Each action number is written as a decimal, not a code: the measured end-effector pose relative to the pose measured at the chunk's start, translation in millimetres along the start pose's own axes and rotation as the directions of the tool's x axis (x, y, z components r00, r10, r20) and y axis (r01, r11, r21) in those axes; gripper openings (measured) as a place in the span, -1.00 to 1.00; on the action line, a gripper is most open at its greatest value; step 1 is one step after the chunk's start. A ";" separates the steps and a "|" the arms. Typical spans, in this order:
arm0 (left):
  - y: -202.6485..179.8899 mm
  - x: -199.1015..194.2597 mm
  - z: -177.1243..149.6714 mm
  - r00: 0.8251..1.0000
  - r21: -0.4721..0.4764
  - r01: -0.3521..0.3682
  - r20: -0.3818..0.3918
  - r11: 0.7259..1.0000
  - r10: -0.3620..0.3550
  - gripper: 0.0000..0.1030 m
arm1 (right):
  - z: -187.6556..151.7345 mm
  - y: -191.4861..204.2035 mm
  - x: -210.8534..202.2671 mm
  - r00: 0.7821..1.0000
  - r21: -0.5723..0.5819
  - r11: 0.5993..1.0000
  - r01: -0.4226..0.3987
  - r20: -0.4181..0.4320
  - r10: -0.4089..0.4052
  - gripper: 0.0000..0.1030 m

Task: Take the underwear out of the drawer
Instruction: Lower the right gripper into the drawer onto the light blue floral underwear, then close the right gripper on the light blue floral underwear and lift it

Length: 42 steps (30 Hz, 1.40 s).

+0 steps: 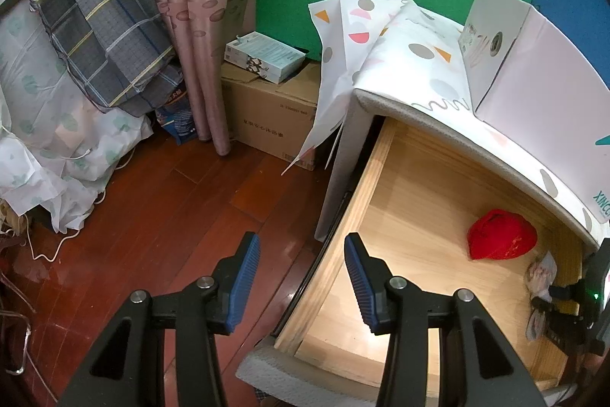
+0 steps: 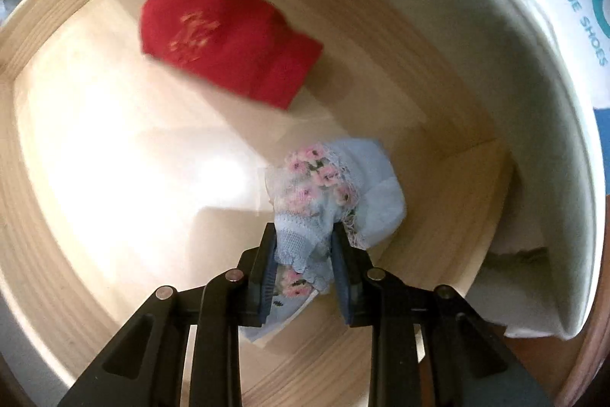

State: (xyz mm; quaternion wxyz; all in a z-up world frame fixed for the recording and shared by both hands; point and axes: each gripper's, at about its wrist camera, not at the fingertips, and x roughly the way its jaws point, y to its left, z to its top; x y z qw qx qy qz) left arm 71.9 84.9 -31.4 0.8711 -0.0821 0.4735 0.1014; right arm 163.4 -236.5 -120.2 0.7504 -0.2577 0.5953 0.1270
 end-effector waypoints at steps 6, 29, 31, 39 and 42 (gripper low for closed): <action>0.0 0.2 -0.5 1.000 0.000 0.000 -0.001 1.000 0.000 -0.09 | 4.3 -23.8 -5.2 0.995 0.004 0.996 -0.088 -0.040 0.088 -0.52; -3.0 1.8 0.7 1.000 -0.007 0.011 -0.007 1.000 -0.011 -0.09 | -24.9 1.0 -23.0 1.000 -0.048 0.999 -0.007 0.012 0.008 0.11; -4.1 1.7 0.6 1.000 -0.006 0.009 -0.004 1.000 -0.009 -0.09 | -8.6 31.9 -19.2 1.000 -0.064 0.998 0.004 0.008 -0.003 0.12; -5.6 2.3 1.3 1.000 -0.004 0.012 -0.010 1.000 -0.012 -0.09 | -12.9 39.0 -17.5 0.999 -0.068 0.998 -0.017 -0.030 0.015 0.14; -5.4 2.3 1.2 1.000 -0.005 0.012 -0.008 1.000 -0.012 -0.09 | -13.7 37.4 -15.9 0.998 -0.054 0.997 -0.054 -0.047 0.051 0.10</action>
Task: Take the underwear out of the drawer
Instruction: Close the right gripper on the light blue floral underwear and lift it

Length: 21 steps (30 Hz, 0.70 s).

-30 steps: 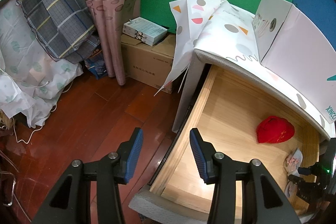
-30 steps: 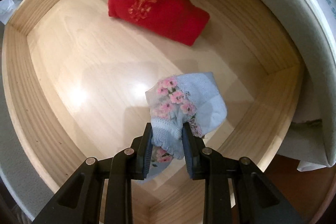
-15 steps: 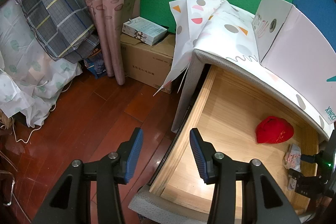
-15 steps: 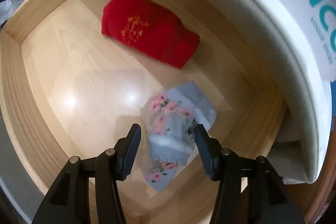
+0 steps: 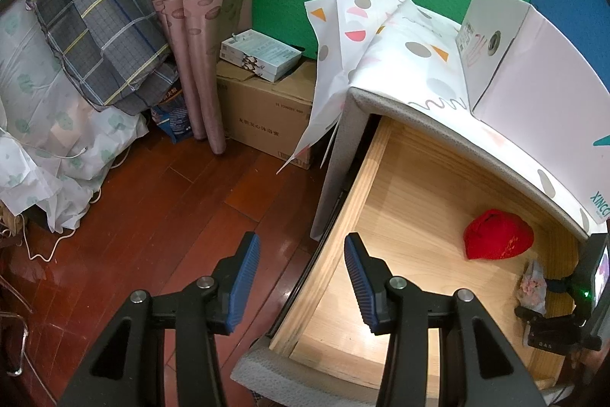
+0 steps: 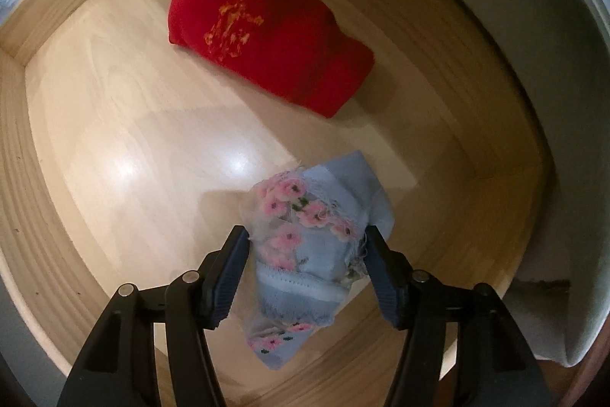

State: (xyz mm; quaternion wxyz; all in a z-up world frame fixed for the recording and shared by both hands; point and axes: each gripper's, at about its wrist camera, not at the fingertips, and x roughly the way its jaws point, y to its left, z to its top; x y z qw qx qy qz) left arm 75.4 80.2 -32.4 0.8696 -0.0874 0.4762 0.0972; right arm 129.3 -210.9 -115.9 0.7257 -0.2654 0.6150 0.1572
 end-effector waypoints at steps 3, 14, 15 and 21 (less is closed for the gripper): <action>1.0 0.1 -0.3 1.000 -0.002 0.000 0.000 1.000 0.000 -0.09 | -1.4 -1.9 2.5 0.999 0.011 0.999 -0.032 -0.020 0.033 -0.02; 1.4 -0.5 -0.3 1.000 -0.005 0.005 0.001 1.000 -0.005 -0.09 | -4.2 5.4 8.8 0.984 0.095 0.990 -0.100 -0.138 0.112 -0.13; 2.2 -0.5 -0.4 1.000 -0.006 0.006 0.001 1.000 -0.006 -0.09 | -4.4 6.2 9.2 0.981 0.112 0.988 -0.103 -0.153 0.119 -0.13; 0.2 0.2 1.1 1.000 -0.009 0.016 0.003 1.000 -0.016 -0.09 | -6.6 8.9 13.0 0.962 0.228 0.966 -0.118 -0.216 0.169 -0.13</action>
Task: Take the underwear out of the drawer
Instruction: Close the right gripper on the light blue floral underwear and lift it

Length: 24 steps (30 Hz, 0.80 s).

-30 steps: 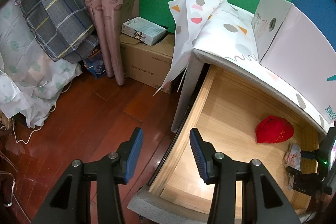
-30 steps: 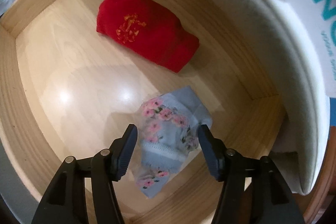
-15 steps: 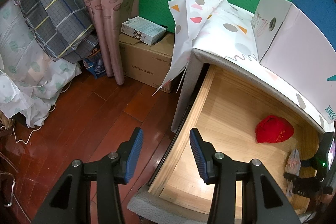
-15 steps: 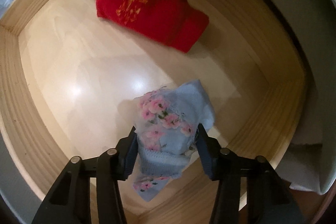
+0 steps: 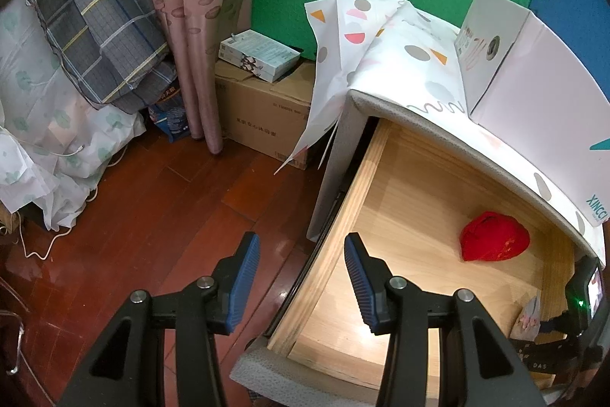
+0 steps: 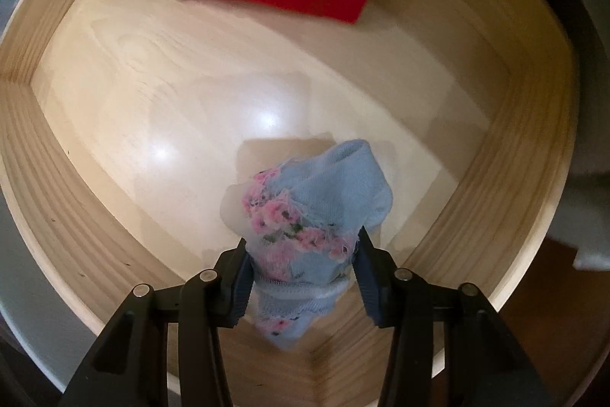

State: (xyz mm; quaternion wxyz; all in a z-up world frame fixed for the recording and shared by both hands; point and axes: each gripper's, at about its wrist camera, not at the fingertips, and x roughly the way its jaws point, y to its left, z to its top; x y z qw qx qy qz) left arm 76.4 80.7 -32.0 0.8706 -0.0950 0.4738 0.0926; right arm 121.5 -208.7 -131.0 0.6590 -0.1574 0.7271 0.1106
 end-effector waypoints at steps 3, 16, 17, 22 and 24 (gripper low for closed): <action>-0.3 0.6 0.6 1.000 -0.002 0.002 0.002 1.000 -0.002 -0.09 | -0.7 0.9 6.0 1.000 0.069 0.997 -0.019 -0.023 0.021 -0.13; -4.6 -0.8 -0.2 1.000 0.021 -0.003 0.014 1.000 0.003 -0.09 | -21.9 -12.3 9.2 0.989 0.334 0.939 -0.077 -0.092 0.114 -0.19; -5.7 -1.6 -0.8 1.000 0.026 -0.003 0.016 1.000 0.003 -0.09 | -25.1 -14.2 12.1 0.989 0.344 0.936 -0.079 -0.092 0.117 -0.20; -11.4 -0.9 -1.6 1.000 0.056 -0.016 0.016 0.998 0.016 -0.09 | -46.6 -24.2 12.7 0.987 0.427 0.899 -0.098 -0.077 0.144 -0.22; -17.2 -0.1 -2.8 1.000 0.078 -0.018 0.011 0.997 0.017 -0.09 | -52.9 -27.6 12.8 0.986 0.452 0.885 -0.109 -0.067 0.156 -0.23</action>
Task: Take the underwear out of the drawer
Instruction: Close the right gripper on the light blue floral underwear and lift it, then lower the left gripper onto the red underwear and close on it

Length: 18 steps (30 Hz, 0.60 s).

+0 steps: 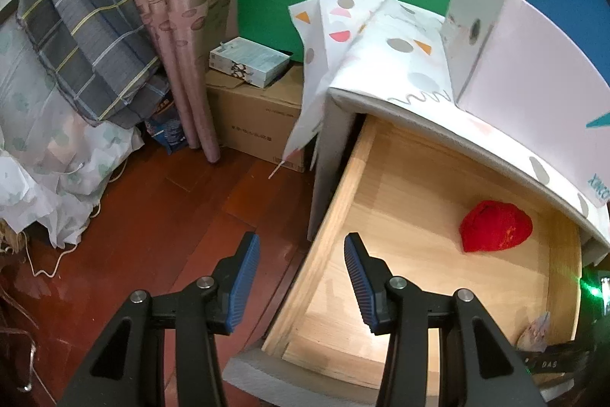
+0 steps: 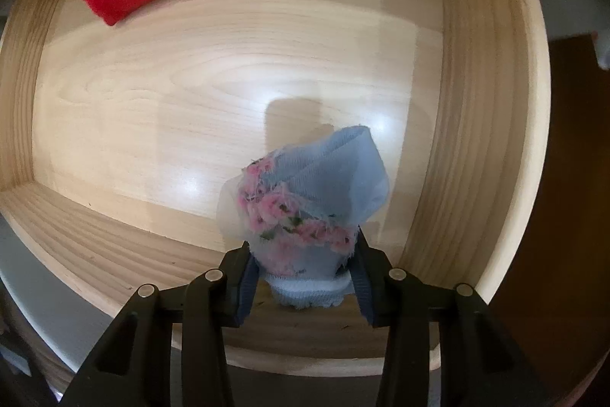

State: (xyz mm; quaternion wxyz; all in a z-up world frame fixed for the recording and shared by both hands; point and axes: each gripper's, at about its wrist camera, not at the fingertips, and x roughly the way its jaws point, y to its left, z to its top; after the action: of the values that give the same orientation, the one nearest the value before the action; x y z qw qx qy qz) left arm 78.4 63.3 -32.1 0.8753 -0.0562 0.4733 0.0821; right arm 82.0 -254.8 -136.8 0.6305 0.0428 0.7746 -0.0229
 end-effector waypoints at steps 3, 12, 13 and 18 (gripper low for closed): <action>-6.2 -0.4 -1.5 1.000 0.041 -0.015 0.001 0.999 0.015 -0.09 | -0.9 -8.2 -1.4 1.000 0.044 0.999 -0.023 -0.003 0.023 -0.24; -32.8 9.4 -0.6 0.993 0.269 0.101 -0.089 0.958 -0.080 -0.09 | -7.8 -43.1 -2.7 0.998 0.121 0.991 -0.057 -0.009 0.058 -0.25; -37.0 9.0 2.2 0.991 0.310 0.122 -0.094 0.943 -0.098 -0.09 | -8.6 -46.3 -1.5 0.998 0.120 0.991 -0.052 -0.012 0.054 -0.25; -57.7 -0.5 7.5 0.991 0.532 0.118 -0.005 0.838 -0.136 -0.09 | -16.2 -50.7 4.1 0.999 0.128 0.990 -0.052 0.003 0.052 -0.25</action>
State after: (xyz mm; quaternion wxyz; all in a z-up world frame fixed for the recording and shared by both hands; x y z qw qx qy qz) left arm 95.6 8.0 -26.4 0.8678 0.1581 0.4583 -0.1094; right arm 60.5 -303.7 -138.4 0.6266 0.1031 0.7705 -0.0561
